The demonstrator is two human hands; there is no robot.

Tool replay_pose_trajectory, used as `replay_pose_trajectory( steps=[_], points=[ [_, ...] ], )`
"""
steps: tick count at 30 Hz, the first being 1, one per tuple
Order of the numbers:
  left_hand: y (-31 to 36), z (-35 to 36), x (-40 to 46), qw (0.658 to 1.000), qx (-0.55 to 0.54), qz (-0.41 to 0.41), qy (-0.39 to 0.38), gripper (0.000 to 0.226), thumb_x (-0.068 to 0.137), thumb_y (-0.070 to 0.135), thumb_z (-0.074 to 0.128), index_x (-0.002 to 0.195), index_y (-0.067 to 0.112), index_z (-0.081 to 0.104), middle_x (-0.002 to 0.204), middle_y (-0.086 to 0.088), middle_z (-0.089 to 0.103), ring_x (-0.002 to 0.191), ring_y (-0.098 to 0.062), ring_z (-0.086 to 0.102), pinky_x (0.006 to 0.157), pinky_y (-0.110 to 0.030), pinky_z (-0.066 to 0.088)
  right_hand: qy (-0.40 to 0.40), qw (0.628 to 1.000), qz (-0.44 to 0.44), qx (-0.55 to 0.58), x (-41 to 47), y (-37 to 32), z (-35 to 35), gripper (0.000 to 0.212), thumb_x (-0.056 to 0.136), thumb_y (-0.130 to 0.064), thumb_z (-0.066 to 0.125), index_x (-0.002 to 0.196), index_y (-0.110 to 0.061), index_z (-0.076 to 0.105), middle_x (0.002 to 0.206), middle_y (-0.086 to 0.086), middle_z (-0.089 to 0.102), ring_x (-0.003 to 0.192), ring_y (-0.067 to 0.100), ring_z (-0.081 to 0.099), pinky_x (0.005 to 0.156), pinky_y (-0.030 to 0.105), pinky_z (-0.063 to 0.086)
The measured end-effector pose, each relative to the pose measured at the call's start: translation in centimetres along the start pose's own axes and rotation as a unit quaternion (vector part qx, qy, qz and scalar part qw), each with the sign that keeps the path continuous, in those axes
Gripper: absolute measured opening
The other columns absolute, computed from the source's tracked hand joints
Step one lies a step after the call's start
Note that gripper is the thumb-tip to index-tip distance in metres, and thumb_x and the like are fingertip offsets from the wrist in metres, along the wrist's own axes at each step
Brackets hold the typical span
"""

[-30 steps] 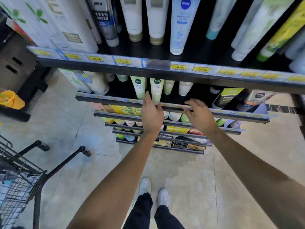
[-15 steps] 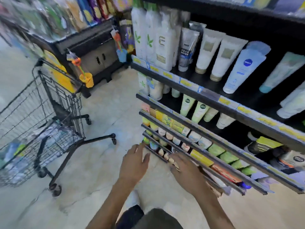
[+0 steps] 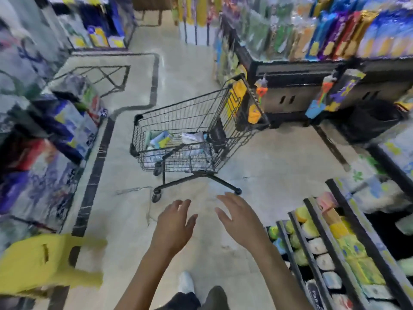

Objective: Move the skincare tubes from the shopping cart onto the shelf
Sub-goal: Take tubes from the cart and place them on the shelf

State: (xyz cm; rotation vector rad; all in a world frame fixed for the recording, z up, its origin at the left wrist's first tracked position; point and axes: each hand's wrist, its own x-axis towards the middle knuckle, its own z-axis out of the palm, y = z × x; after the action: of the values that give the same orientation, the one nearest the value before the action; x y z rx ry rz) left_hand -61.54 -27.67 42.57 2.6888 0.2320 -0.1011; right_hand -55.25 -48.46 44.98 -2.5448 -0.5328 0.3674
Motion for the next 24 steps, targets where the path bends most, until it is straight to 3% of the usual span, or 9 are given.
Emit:
replay_pose_trajectory(
  steps=[5, 9, 14, 18, 24],
  points=[
    [-5.9, -3.6, 1.8, 0.998, -0.008, -0.047, 0.049, 0.048, 0.102, 0.045, 0.048, 0.14, 0.016, 0.054, 0.131, -0.007, 0.06, 0.118, -0.031, 0.059, 0.092, -0.041, 0.05, -0.01, 0.999, -0.042, -0.017, 8.0, -4.9, 0.4, 0.048, 0.107, -0.049, 0.043, 0.153, -0.034, 0.045, 0.164, -0.009, 0.035, 0.152, 0.01, 0.028, 0.122, 0.032, 0.028],
    [-9.3, -4.4, 4.0, 0.996, -0.022, -0.08, 0.038, 0.053, 0.101, 0.05, 0.042, 0.142, 0.018, 0.05, 0.132, -0.007, 0.059, 0.12, -0.03, 0.057, 0.095, -0.043, 0.051, -0.027, 0.999, -0.037, -0.02, 12.4, -6.6, 1.3, 0.048, 0.107, -0.051, 0.042, 0.153, -0.036, 0.044, 0.164, -0.011, 0.034, 0.152, 0.009, 0.026, 0.122, 0.033, 0.027],
    [-11.7, -4.8, 8.6, 0.995, -0.015, -0.096, 0.017, 0.053, 0.104, 0.049, 0.042, 0.148, 0.019, 0.044, 0.139, -0.005, 0.054, 0.127, -0.027, 0.052, 0.101, -0.039, 0.046, -0.056, 0.998, -0.025, -0.005, 16.5, -5.6, 3.4, 0.049, 0.106, -0.054, 0.041, 0.152, -0.037, 0.045, 0.16, -0.011, 0.041, 0.148, 0.009, 0.034, 0.119, 0.035, 0.035],
    [-13.1, -5.2, 15.3, 0.995, -0.012, -0.097, 0.001, 0.053, 0.104, 0.048, 0.042, 0.147, 0.018, 0.044, 0.14, -0.005, 0.053, 0.127, -0.027, 0.052, 0.102, -0.042, 0.046, -0.071, 0.997, -0.004, -0.004, 20.0, -3.8, 4.2, 0.048, 0.106, -0.052, 0.041, 0.151, -0.035, 0.047, 0.157, -0.011, 0.043, 0.147, 0.008, 0.034, 0.12, 0.03, 0.032],
    [-14.0, -6.5, 27.4, 0.996, 0.001, -0.085, 0.001, 0.051, 0.101, 0.042, 0.05, 0.145, 0.016, 0.048, 0.13, -0.007, 0.058, 0.117, -0.03, 0.056, 0.093, -0.044, 0.051, -0.093, 0.995, 0.035, 0.004, 27.8, -0.9, 3.6, 0.047, 0.106, -0.051, 0.044, 0.149, -0.034, 0.049, 0.156, -0.011, 0.046, 0.145, 0.01, 0.038, 0.119, 0.031, 0.034]
  ],
)
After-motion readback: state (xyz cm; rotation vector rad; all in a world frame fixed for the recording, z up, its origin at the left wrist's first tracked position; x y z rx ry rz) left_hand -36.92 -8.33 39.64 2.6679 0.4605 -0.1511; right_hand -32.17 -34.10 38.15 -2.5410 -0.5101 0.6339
